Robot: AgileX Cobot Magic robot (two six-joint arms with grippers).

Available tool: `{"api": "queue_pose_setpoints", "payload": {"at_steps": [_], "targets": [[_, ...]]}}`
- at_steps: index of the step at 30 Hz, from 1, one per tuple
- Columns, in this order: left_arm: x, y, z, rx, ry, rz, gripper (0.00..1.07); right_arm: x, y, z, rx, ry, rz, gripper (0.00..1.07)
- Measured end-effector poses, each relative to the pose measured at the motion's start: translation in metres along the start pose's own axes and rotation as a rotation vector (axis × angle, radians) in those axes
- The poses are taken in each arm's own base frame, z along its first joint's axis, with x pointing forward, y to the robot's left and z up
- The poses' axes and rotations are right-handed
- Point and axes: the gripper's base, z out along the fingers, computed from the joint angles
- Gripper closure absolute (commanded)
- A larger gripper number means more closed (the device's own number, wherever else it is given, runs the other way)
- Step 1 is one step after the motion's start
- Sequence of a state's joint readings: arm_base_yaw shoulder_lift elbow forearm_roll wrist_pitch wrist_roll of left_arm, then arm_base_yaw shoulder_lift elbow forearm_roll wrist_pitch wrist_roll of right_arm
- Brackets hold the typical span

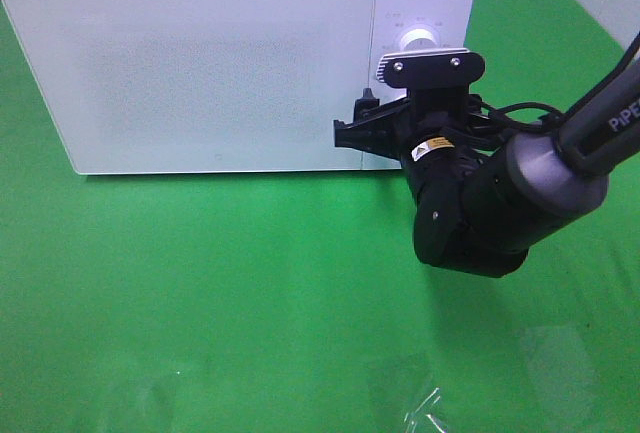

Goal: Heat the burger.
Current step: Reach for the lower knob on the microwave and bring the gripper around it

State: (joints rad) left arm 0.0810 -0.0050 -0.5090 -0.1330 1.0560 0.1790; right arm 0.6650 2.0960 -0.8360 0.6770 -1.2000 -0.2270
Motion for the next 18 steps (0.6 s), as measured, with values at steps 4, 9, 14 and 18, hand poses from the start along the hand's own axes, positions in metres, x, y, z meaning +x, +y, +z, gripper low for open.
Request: {"api": "queue_pose_setpoints", "payload": {"at_steps": [4, 9, 14, 18], "targets": [[0.0000, 0.0000, 0.0000, 0.000, 0.000, 0.000, 0.07, 0.0124, 0.0020, 0.0018, 0.004, 0.045, -0.007, 0.31], [0.0000, 0.0000, 0.0000, 0.000, 0.000, 0.000, 0.07, 0.0164, 0.0007, 0.0025, 0.023, 0.059, -0.004, 0.31], [0.0000, 0.0000, 0.0000, 0.000, 0.000, 0.000, 0.07, 0.0126, 0.0001, 0.0028, 0.033, 0.045, -0.002, 0.31], [0.0000, 0.0000, 0.0000, 0.000, 0.000, 0.000, 0.07, 0.0103, 0.0000, 0.0028, 0.035, 0.041, -0.012, 0.32]]}}
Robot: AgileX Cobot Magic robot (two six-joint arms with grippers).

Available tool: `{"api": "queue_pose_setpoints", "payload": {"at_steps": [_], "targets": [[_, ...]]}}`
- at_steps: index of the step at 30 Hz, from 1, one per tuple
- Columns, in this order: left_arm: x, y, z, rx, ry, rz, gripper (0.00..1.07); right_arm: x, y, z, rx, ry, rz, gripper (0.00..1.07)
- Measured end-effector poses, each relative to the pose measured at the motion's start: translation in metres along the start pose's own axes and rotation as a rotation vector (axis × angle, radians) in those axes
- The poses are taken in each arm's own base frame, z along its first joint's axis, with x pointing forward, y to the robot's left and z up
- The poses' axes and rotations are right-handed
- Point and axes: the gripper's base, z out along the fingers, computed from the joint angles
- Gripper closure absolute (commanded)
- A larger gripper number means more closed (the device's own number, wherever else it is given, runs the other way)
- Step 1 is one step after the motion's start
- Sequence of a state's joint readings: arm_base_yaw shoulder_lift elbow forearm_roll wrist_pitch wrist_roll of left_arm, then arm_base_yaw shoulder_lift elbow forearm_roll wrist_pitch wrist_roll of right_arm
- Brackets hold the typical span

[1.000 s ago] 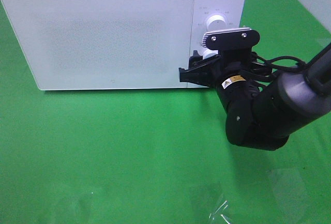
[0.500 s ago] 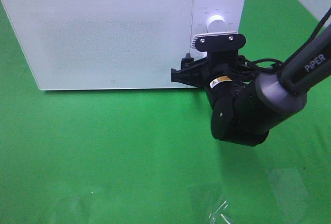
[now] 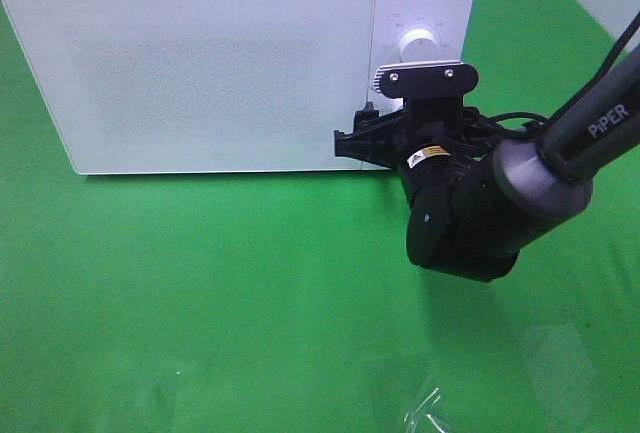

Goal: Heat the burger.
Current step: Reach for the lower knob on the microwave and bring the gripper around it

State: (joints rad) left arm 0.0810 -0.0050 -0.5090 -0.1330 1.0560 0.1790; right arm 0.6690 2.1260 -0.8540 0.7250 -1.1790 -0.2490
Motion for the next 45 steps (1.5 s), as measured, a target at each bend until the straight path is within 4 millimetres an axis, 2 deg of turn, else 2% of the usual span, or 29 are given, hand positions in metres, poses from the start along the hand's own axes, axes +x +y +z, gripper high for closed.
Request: {"api": "queue_pose_setpoints", "payload": {"at_steps": [4, 6, 7, 8, 9, 10, 11, 12, 14, 15, 16, 23, 26, 28, 29, 30, 31, 32, 33, 35, 36, 37, 38, 39, 40, 41, 42, 43, 45], "targets": [[0.0000, 0.0000, 0.0000, 0.000, 0.000, 0.000, 0.07, -0.0001, -0.0001, 0.0000, 0.001, -0.001, -0.004, 0.35], [0.0000, 0.0000, 0.0000, 0.000, 0.000, 0.000, 0.07, 0.0000, -0.0002, 0.0000, 0.002, -0.001, -0.003, 0.40], [0.0000, 0.0000, 0.0000, 0.000, 0.000, 0.000, 0.07, 0.0000, -0.0003, 0.0000, 0.003, 0.000, -0.004, 0.48], [0.0000, 0.0000, 0.0000, 0.000, 0.000, 0.000, 0.07, 0.0000, -0.0003, 0.0000, 0.003, 0.000, -0.004, 0.48], [0.0000, 0.0000, 0.0000, 0.000, 0.000, -0.001, 0.07, -0.0001, -0.0003, 0.0000, 0.003, -0.001, -0.005, 0.59], [0.0000, 0.0000, 0.0000, 0.000, 0.000, -0.001, 0.07, -0.0001, -0.0003, 0.0000, 0.003, -0.001, -0.005, 0.59], [0.0000, 0.0000, 0.0000, 0.000, 0.000, -0.002, 0.07, -0.0001, -0.0004, 0.0000, 0.004, -0.001, -0.004, 0.71], [0.0000, 0.0000, 0.0000, 0.000, 0.000, -0.002, 0.07, -0.0001, -0.0004, 0.0000, 0.004, -0.001, -0.004, 0.71], [0.0000, 0.0000, 0.0000, 0.000, 0.000, -0.002, 0.07, 0.0005, -0.0017, -0.0003, 0.015, 0.002, -0.002, 0.96], [0.0000, 0.0000, 0.0000, 0.000, 0.000, -0.002, 0.07, 0.0005, -0.0017, -0.0003, 0.015, 0.002, -0.002, 0.96], [0.0000, 0.0000, 0.0000, 0.000, 0.000, -0.002, 0.07, 0.0005, -0.0017, -0.0003, 0.015, 0.002, -0.002, 1.03], [0.0000, 0.0000, 0.0000, 0.000, 0.000, -0.002, 0.07, 0.0001, -0.0018, -0.0003, 0.016, -0.002, 0.000, 1.06], [0.0000, 0.0000, 0.0000, 0.000, 0.000, -0.002, 0.07, 0.0001, -0.0015, -0.0003, 0.013, -0.002, 0.035, 1.05], [0.0000, 0.0000, 0.0000, 0.000, 0.000, -0.003, 0.07, 0.0004, -0.0010, -0.0010, 0.001, -0.004, 0.118, 1.05], [0.0000, 0.0000, 0.0000, 0.000, 0.000, -0.003, 0.07, 0.0004, -0.0005, -0.0011, -0.014, -0.006, 0.236, 1.06], [0.0000, 0.0000, 0.0000, 0.000, 0.000, -0.003, 0.07, 0.0004, -0.0005, -0.0011, -0.014, -0.006, 0.236, 1.06], [0.0000, 0.0000, 0.0000, 0.000, 0.000, -0.003, 0.07, 0.0007, -0.0009, -0.0015, -0.026, -0.007, 0.351, 1.06], [0.0000, 0.0000, 0.0000, 0.000, 0.000, -0.003, 0.07, 0.0007, -0.0009, -0.0015, -0.026, -0.007, 0.351, 1.06], [0.0000, 0.0000, 0.0000, 0.000, 0.000, -0.003, 0.07, 0.0010, -0.0009, -0.0020, -0.031, -0.005, 0.496, 1.06], [0.0000, 0.0000, 0.0000, 0.000, 0.000, -0.003, 0.07, 0.0013, -0.0010, -0.0023, -0.033, -0.002, 0.557, 1.06], [0.0000, 0.0000, 0.0000, 0.000, 0.000, -0.003, 0.07, 0.0014, -0.0013, -0.0025, -0.040, 0.000, 0.690, 1.06], [0.0000, 0.0000, 0.0000, 0.000, 0.000, -0.003, 0.07, 0.0014, -0.0013, -0.0025, -0.040, 0.000, 0.690, 1.06], [0.0000, 0.0000, 0.0000, 0.000, 0.000, -0.003, 0.07, 0.0018, -0.0017, -0.0027, -0.046, 0.004, 0.801, 1.06], [0.0000, 0.0000, 0.0000, 0.000, 0.000, -0.003, 0.07, 0.0018, -0.0017, -0.0027, -0.046, 0.004, 0.801, 1.06], [0.0000, 0.0000, 0.0000, 0.000, 0.000, -0.003, 0.07, 0.0015, -0.0011, -0.0027, -0.053, 0.008, 0.942, 1.06], [0.0000, 0.0000, 0.0000, 0.000, 0.000, -0.003, 0.07, 0.0015, -0.0011, -0.0027, -0.053, 0.008, 0.942, 1.06], [0.0000, 0.0000, 0.0000, 0.000, 0.000, -0.003, 0.07, 0.0014, -0.0010, -0.0025, -0.057, 0.011, 1.064, 1.06], [0.0000, 0.0000, 0.0000, 0.000, 0.000, -0.003, 0.07, 0.0014, -0.0010, -0.0025, -0.057, 0.011, 1.064, 1.06], [0.0000, 0.0000, 0.0000, 0.000, 0.000, -0.003, 0.07, 0.0014, -0.0007, -0.0027, -0.062, 0.021, 1.298, 1.06]]}}
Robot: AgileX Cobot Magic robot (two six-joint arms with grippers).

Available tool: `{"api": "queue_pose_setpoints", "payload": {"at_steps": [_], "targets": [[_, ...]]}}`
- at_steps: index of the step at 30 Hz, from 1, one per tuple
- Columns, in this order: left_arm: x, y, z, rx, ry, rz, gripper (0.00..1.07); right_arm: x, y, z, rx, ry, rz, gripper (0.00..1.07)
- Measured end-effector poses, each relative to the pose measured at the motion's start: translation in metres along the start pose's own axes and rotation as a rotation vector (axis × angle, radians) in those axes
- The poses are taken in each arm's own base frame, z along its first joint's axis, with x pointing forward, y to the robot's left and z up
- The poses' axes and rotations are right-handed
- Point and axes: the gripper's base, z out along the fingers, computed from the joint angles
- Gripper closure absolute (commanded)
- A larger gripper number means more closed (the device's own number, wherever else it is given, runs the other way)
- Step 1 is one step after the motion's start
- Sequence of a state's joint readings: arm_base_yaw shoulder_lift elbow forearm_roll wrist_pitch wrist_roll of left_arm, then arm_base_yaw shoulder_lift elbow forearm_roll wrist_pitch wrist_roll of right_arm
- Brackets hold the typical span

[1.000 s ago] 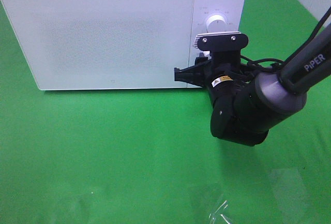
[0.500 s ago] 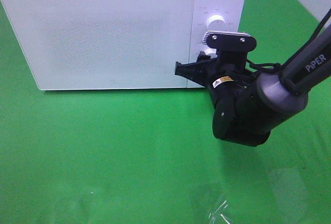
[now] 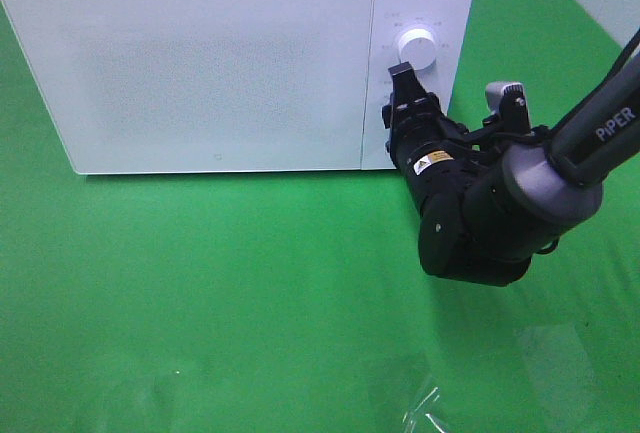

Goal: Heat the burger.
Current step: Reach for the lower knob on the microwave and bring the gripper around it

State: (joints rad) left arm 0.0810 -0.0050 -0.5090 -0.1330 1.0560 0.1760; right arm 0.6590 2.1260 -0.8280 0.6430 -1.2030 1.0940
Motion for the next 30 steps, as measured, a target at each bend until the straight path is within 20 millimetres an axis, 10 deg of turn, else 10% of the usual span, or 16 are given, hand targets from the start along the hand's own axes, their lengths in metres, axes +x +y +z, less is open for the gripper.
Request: {"api": "queue_pose_setpoints", "payload": {"at_steps": [17, 30], "targets": [[0.0000, 0.0000, 0.0000, 0.000, 0.000, 0.000, 0.07, 0.0001, 0.0001, 0.0000, -0.004, 0.009, 0.357, 1.04], [0.0000, 0.0000, 0.0000, 0.000, 0.000, 0.000, 0.07, -0.0012, -0.0008, -0.0005, 0.003, -0.014, 0.338, 0.70]]}}
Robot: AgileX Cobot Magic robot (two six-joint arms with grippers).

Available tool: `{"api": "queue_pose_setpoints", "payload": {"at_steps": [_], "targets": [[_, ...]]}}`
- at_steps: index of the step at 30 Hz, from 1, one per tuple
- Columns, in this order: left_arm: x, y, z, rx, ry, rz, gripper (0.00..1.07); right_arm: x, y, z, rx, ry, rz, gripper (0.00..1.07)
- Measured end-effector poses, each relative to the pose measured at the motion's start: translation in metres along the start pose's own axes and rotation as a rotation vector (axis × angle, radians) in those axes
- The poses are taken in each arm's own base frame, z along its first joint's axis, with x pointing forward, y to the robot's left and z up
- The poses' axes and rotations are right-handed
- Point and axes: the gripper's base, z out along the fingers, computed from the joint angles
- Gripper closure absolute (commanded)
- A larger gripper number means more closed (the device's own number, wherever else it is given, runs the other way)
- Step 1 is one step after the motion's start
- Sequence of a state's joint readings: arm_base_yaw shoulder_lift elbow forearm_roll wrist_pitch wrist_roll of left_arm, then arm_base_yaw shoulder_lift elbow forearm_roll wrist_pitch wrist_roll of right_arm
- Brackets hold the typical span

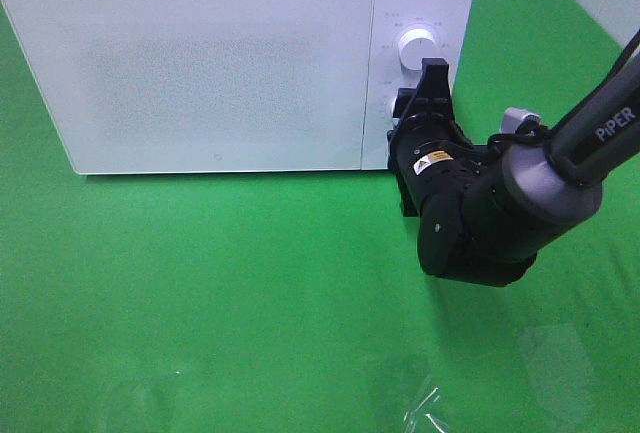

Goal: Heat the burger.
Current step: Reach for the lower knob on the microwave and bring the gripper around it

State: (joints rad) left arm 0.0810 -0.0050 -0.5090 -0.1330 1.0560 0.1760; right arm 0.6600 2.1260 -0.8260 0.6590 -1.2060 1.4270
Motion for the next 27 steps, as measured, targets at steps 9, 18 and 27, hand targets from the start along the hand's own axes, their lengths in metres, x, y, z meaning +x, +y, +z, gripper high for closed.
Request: {"api": "queue_pose_setpoints", "payload": {"at_steps": [9, 18, 27], "targets": [[0.000, 0.000, 0.000, 0.000, 0.000, 0.000, 0.07, 0.003, 0.001, 0.001, -0.001, -0.006, -0.032, 0.55], [0.000, 0.000, 0.000, 0.000, 0.000, 0.000, 0.07, 0.010, 0.011, -0.005, -0.021, 0.038, -0.131, 0.35], [0.000, 0.000, 0.000, 0.000, 0.000, 0.000, 0.07, 0.000, 0.014, -0.031, 0.101, 0.132, -0.297, 0.34]]}}
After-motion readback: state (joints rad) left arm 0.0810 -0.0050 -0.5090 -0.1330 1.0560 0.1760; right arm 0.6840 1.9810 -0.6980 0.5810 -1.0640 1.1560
